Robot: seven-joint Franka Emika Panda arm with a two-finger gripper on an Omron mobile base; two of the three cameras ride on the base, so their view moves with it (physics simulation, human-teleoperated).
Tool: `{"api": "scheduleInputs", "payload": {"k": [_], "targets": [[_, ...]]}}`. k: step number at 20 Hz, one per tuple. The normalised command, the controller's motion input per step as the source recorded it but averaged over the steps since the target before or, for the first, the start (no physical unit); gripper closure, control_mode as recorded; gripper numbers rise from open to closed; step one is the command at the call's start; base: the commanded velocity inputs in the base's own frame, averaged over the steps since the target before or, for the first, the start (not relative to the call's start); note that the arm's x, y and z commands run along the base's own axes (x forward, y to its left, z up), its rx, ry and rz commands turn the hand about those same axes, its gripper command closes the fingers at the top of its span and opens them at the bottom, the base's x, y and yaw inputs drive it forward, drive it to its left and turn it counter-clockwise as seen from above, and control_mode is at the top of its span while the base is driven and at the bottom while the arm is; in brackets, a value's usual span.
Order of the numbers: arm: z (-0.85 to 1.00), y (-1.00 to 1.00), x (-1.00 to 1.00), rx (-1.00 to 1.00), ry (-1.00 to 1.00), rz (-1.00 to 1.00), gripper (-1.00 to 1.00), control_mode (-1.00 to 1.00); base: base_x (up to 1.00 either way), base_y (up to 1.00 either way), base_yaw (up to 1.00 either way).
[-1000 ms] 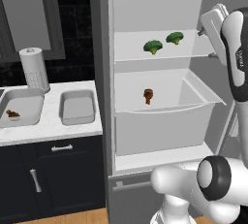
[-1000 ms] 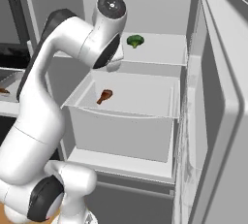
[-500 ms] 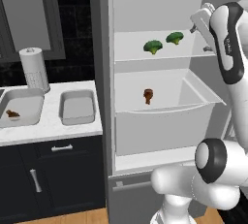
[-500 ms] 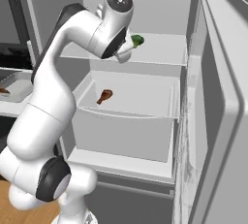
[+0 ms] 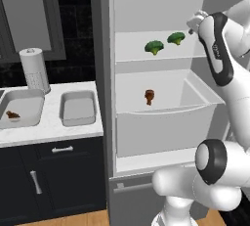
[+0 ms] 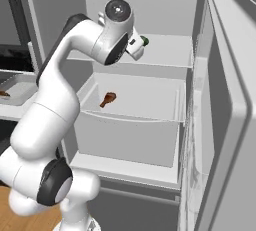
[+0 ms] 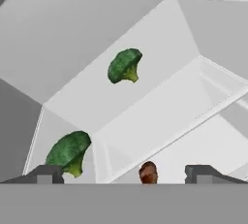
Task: Place one broccoli and one chicken drumstick in each tupperware on the nearby counter, to pack two identical lunches.
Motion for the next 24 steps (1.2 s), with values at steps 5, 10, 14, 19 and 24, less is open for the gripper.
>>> {"api": "scheduleInputs", "payload": {"k": [5,10,14,19,24], "targets": [[-0.13,-0.05,0.53,-0.01,-0.02,0.00,-1.00,-1.00,0.00,0.00,0.00],[0.00,-0.20,0.77,0.00,0.04,0.00,-1.00,-1.00,0.00,0.00,0.00],[0.00,-0.22,0.74,0.00,0.05,0.00,-1.00,-1.00,0.00,0.00,0.00],[0.00,-0.20,0.64,0.02,0.05,0.04,-1.00,-1.00,0.00,0.00,0.00],[-0.01,-0.10,0.55,0.01,0.04,0.08,-1.00,-1.00,0.00,0.00,0.00]]}}
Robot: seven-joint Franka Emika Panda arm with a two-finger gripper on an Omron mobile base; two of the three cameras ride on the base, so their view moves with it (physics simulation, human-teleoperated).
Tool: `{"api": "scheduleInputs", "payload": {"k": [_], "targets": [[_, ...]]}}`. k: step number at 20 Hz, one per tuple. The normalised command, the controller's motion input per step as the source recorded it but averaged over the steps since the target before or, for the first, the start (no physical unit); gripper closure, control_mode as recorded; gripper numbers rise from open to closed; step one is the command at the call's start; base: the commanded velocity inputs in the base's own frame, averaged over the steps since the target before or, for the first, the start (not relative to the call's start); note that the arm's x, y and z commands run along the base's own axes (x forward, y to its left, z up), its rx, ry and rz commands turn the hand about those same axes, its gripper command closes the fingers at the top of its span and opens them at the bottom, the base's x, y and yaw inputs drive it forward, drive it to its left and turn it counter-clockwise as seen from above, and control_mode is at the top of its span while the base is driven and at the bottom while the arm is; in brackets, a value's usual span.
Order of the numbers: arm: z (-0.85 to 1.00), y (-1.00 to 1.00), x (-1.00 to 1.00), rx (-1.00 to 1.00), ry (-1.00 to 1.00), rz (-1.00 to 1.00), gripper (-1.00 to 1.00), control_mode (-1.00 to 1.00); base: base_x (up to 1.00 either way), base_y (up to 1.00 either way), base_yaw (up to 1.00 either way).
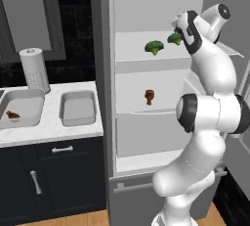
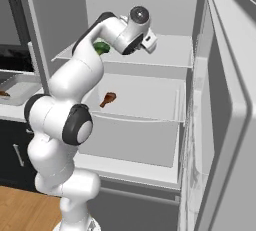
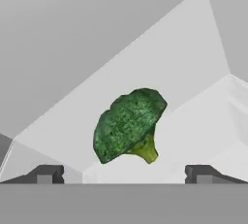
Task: Place one broccoli and one chicken drumstick in each tupperware on the nearby counter, to pack two identical lunches.
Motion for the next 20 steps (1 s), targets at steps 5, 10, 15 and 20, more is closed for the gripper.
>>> {"api": "scheduleInputs", "payload": {"k": [5,10,15,20], "targets": [[-0.17,0.00,0.46,0.00,0.01,0.09,-1.00,-1.00,0.00,0.00,0.00],[-0.35,0.00,0.46,-0.08,0.00,0.10,-1.00,-1.00,0.00,0.00,0.00],[-0.41,0.04,0.56,-0.21,0.00,0.07,1.00,-1.00,0.00,0.00,0.00],[-0.10,0.20,-0.63,-0.12,-0.10,0.04,1.00,-1.00,0.00,0.00,0.00]]}}
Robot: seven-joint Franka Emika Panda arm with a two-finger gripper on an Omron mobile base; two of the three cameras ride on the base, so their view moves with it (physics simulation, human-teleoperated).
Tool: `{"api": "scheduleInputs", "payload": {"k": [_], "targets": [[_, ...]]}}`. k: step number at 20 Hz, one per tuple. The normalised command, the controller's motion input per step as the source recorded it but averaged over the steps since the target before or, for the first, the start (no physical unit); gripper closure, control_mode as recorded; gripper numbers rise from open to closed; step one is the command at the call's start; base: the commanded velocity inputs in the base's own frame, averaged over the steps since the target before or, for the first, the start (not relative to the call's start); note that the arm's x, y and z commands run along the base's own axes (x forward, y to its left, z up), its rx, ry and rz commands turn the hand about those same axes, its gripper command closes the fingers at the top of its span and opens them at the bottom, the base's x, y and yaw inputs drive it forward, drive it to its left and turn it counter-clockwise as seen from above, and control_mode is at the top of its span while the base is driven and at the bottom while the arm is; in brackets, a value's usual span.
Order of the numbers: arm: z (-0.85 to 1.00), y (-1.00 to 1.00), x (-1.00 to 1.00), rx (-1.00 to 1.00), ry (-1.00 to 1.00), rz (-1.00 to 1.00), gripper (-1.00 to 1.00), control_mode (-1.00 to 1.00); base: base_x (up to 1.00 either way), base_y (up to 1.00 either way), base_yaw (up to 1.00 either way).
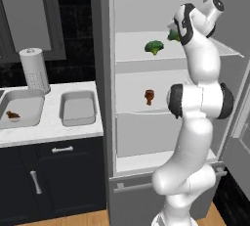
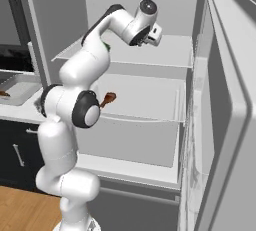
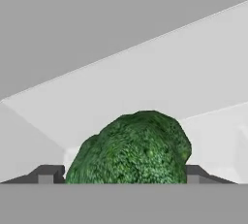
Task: Place one broccoli and one chicken drumstick in each tupperware on the nearby counter, to pack two identical lunches.
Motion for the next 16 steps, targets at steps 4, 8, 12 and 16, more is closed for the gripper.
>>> {"api": "scheduleInputs", "payload": {"k": [4,8,12,16], "targets": [[-0.11,0.07,-1.00,0.03,-0.16,0.00,1.00,-1.00,0.00,0.00,0.00],[0.01,0.04,-1.00,0.04,-0.11,-0.02,1.00,-1.00,0.00,0.00,0.00],[0.45,0.04,-1.00,0.08,0.00,-0.05,1.00,-1.00,0.00,0.00,0.00],[0.45,0.00,-1.00,-0.13,0.12,0.00,1.00,-1.00,0.00,0.00,0.00]]}}
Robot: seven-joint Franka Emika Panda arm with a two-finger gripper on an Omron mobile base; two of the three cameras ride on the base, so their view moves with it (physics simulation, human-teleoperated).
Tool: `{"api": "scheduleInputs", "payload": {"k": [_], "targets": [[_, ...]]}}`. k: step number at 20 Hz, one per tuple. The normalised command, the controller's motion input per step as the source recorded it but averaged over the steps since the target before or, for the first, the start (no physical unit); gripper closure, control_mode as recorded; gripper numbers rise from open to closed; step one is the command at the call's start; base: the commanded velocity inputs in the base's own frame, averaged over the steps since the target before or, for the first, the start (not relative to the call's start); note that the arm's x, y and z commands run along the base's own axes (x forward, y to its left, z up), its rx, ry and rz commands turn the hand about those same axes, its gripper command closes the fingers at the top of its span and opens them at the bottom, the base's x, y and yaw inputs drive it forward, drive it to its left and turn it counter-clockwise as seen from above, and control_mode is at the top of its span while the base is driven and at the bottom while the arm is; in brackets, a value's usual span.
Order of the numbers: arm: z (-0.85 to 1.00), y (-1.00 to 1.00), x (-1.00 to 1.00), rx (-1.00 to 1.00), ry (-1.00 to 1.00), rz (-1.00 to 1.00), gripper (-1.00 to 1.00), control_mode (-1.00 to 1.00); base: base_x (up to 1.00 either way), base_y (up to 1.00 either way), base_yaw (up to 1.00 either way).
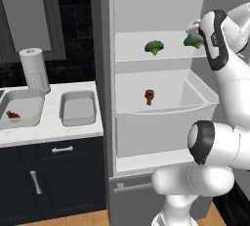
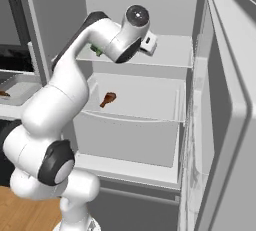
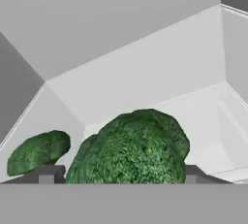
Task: Place one broccoli and one chicken drumstick in each tupperware on the nearby counter, to pack two identical lunches.
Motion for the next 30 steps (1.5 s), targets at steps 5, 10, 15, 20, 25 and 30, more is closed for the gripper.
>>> {"api": "scheduleInputs", "payload": {"k": [5,10,15,20,25,30], "targets": [[0.12,0.00,-1.00,-0.19,0.18,0.00,1.00,-1.00,0.00,0.00,0.00],[-0.36,0.25,-1.00,-0.20,0.05,0.01,1.00,-1.00,0.00,0.00,0.00],[-0.98,0.89,-1.00,-0.05,-0.05,0.00,1.00,-1.00,0.00,0.00,0.00],[-0.82,0.87,-0.98,-0.03,-0.01,0.05,1.00,-1.00,0.00,0.00,0.00],[-0.44,0.32,-0.83,0.00,0.00,0.02,1.00,-1.00,0.00,0.00,0.00],[-0.02,0.05,-0.24,0.00,-0.01,0.00,1.00,1.00,-0.08,0.09,0.00]]}}
